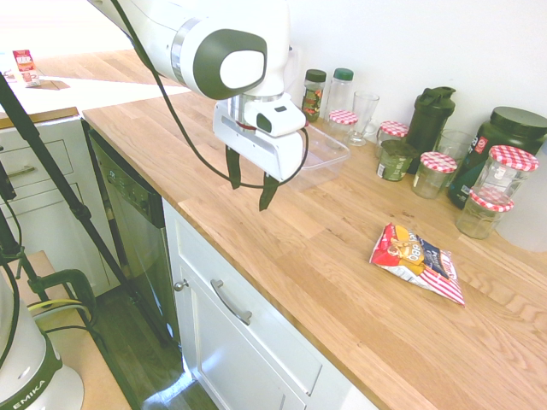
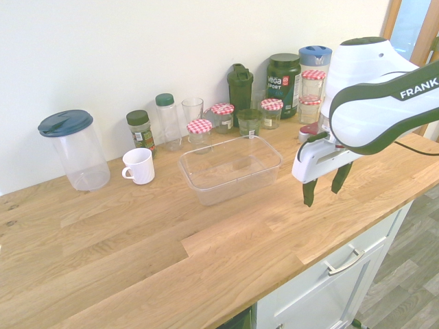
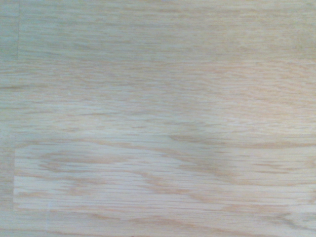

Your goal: Put the chip bag into the container

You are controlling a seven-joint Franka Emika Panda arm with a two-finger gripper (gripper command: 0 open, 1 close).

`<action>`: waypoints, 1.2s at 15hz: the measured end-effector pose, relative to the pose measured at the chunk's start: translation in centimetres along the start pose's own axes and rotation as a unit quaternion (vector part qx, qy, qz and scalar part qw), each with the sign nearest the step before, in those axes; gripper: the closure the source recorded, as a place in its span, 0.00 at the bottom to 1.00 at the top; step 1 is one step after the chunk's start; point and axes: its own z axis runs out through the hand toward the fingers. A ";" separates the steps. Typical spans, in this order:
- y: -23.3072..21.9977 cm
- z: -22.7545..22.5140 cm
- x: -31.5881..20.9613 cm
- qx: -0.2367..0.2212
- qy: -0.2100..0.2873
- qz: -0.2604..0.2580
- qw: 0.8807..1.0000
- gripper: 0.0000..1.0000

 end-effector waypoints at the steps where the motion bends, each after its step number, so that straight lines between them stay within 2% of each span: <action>1: 0.0 0.1 0.0 -0.001 -0.001 -0.001 1.000 0.00; 5: 0.1 0.1 0.3 -0.007 0.010 -0.004 1.000 0.00; 10: 1.7 -0.7 4.7 -0.013 0.092 0.028 0.995 0.00; 13: 2.1 -0.8 8.8 -0.021 0.135 0.049 0.989 0.00; 18: 1.4 -0.3 15.8 -0.043 0.222 0.076 0.971 0.00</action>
